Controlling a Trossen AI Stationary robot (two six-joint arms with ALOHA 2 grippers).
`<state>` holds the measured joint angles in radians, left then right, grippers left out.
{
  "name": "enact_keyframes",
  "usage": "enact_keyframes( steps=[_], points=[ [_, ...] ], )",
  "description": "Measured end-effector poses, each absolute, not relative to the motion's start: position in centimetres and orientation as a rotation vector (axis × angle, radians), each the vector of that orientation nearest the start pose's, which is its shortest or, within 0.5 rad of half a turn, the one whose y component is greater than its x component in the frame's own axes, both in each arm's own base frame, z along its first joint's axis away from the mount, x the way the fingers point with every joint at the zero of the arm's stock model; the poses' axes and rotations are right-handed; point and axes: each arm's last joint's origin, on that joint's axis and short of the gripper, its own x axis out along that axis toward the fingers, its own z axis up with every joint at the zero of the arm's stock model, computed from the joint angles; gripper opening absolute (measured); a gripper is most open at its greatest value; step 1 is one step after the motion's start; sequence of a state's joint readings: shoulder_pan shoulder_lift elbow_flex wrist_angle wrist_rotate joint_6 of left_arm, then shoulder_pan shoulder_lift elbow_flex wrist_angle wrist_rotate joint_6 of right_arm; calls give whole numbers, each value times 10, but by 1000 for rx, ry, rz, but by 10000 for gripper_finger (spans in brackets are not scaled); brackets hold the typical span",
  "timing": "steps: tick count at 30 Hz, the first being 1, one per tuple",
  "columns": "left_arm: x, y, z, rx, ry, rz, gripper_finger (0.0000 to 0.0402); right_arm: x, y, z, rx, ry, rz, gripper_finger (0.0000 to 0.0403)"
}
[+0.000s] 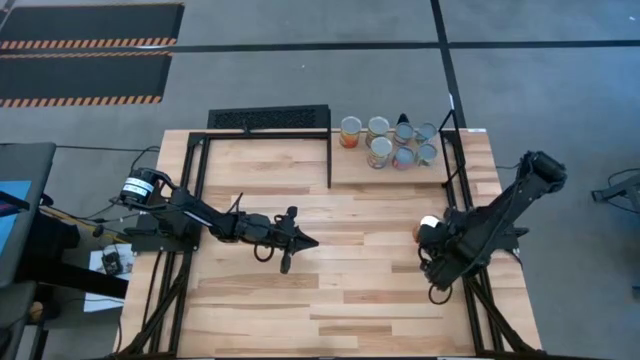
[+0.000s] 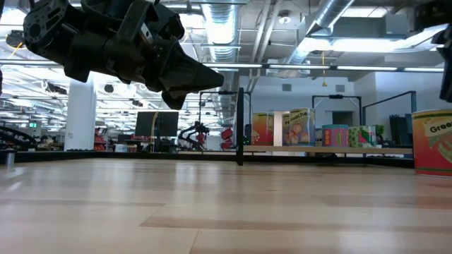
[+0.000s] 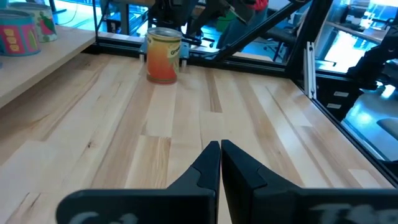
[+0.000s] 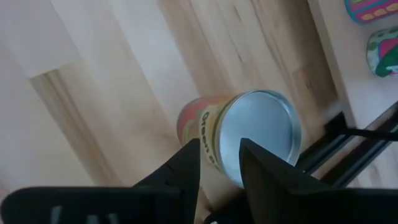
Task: Pick and place cans onto a shelf
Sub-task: Put the red can on the shelf
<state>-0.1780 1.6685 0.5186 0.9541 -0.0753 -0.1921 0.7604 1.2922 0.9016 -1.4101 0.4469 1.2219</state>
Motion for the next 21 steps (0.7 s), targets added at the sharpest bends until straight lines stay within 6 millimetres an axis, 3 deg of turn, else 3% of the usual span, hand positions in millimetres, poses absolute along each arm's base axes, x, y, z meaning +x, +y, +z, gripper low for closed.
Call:
enact_keyframes(
  steps=[15, 21],
  points=[
    [291, -50, 148, -165, 209, -84, 2, 141, 93, 211, -47, 1379, -595, 113],
    [291, -50, 148, -179, 207, -82, 2, 143, 93, 210, -73, 1410, -549, 43]
  ],
)
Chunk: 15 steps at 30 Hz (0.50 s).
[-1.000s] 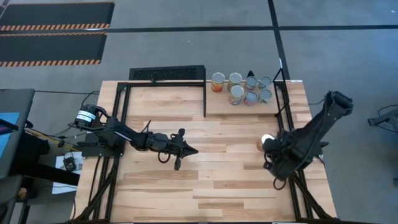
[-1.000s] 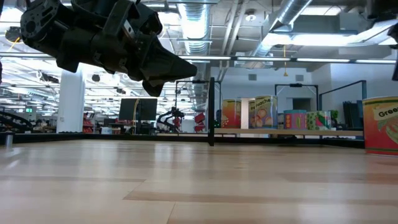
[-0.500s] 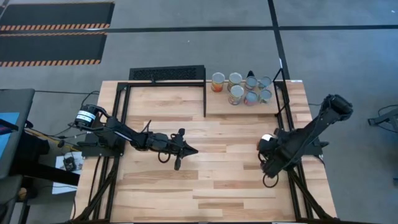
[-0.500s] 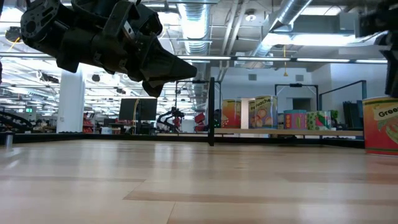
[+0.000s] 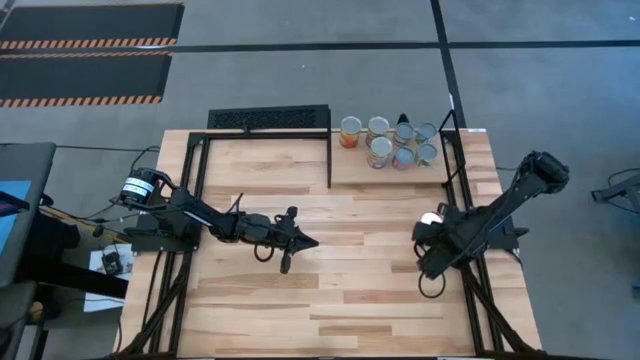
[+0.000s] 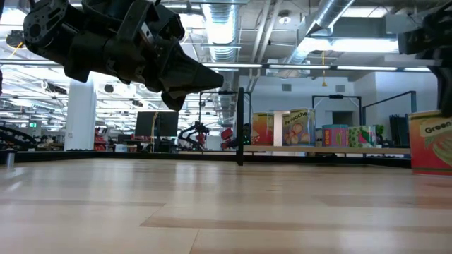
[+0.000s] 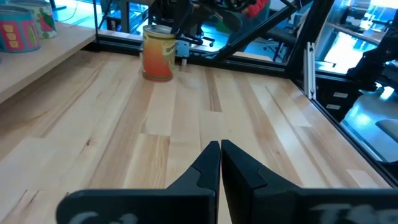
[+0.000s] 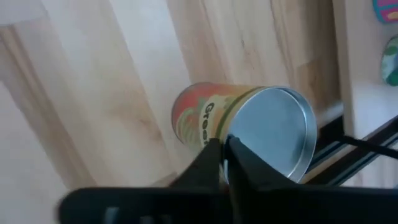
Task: Pick and place cans onto a shelf
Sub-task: Put the red can on the shelf
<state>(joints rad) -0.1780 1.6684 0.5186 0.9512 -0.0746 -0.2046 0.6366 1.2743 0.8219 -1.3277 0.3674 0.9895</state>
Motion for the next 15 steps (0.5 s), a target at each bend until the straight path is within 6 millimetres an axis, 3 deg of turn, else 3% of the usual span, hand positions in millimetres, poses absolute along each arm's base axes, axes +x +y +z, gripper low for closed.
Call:
enact_keyframes(
  steps=[2, 6, 15],
  points=[
    [291, -50, 148, -189, 207, -82, 2, 143, 92, 210, -86, 1419, -537, 15],
    [291, -50, 149, -198, 200, -82, 2, 148, 96, 220, -77, 1408, -486, 14],
    [292, -47, 149, -200, 195, -69, 2, 183, 104, 281, -42, 1175, -352, 4]
  ],
)
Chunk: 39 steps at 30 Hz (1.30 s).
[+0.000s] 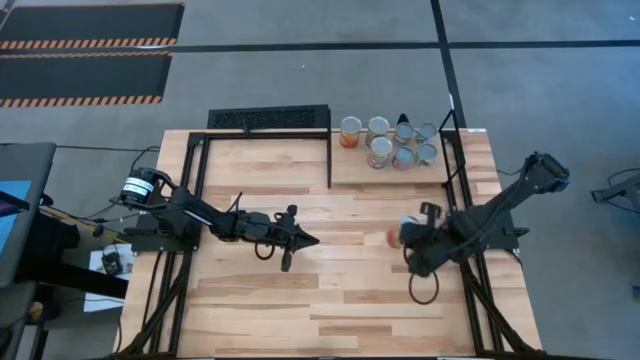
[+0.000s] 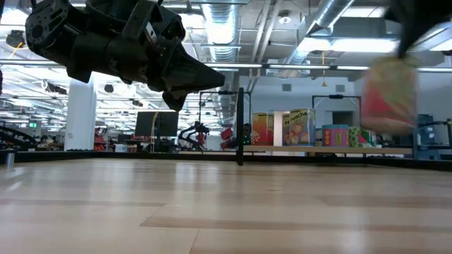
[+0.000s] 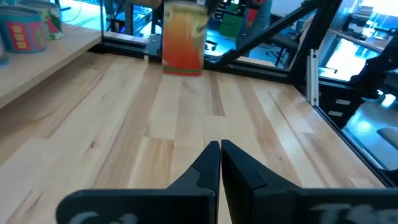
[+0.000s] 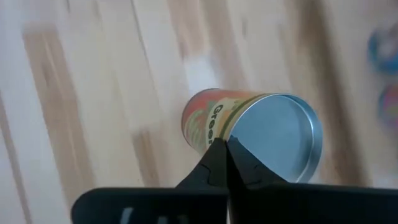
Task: Pick and place cans onto a shelf
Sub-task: Put the red can on the shelf
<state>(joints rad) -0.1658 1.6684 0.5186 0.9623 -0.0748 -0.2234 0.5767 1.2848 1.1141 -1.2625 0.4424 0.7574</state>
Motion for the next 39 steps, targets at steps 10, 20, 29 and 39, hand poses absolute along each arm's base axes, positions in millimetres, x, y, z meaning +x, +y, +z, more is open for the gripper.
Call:
enact_keyframes(
  steps=[10, 20, 29, 39],
  points=[
    [292, -47, 152, -213, 164, -72, 2, 273, 38, 313, -211, 1072, -322, 3],
    [292, -47, 152, -210, 169, -72, 2, 329, -70, 287, -336, 1228, -316, 4],
    [292, -50, 153, -212, 159, -84, 2, 340, -111, 265, -370, 1290, -313, 3],
    [292, -50, 153, -212, 157, -84, 2, 338, -129, 267, -346, 1246, -303, 6]
  ],
)
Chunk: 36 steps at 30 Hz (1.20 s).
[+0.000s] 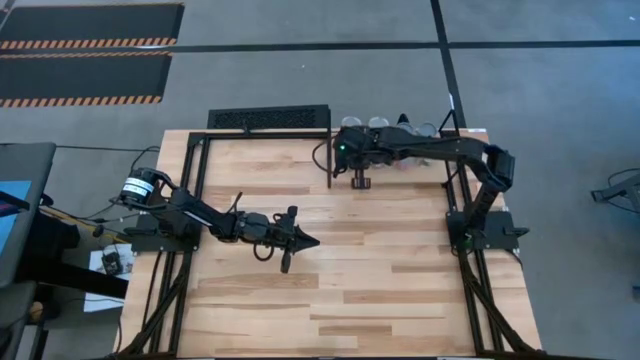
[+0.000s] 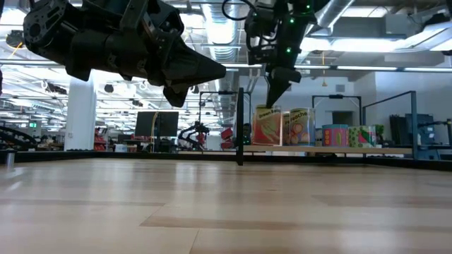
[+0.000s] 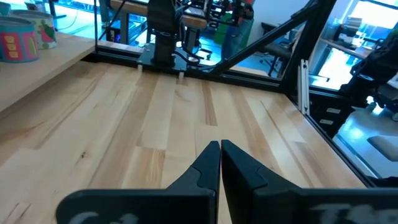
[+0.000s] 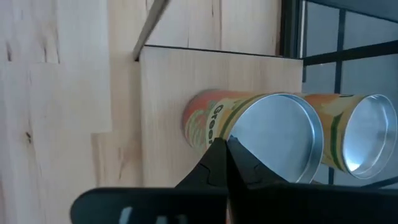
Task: Pick and place cans onto a shelf
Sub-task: Put the red can on the shelf, then return to Home Position
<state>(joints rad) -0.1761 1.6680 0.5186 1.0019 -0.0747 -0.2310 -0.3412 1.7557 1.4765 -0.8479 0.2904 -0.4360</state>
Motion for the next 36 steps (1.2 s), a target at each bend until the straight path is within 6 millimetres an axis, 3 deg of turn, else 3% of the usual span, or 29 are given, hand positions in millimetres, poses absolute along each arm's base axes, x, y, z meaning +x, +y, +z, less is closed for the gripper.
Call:
enact_keyframes(
  steps=[8, 19, 28, 33, 36],
  points=[
    [292, -50, 153, -212, 157, -83, 2, 338, -134, 268, -350, 1225, -310, 11],
    [292, -50, 153, -212, 157, -84, 2, 339, -138, 269, -349, 1203, -323, 58],
    [292, -50, 153, -212, 158, -84, 2, 338, -142, 270, -341, 1198, -347, 61],
    [292, -50, 153, -208, 158, -84, 2, 329, -134, 287, -365, 1165, -341, 55],
    [292, -50, 153, -186, 157, -86, 2, 320, -124, 303, -360, 1089, -331, 31]
  ],
)
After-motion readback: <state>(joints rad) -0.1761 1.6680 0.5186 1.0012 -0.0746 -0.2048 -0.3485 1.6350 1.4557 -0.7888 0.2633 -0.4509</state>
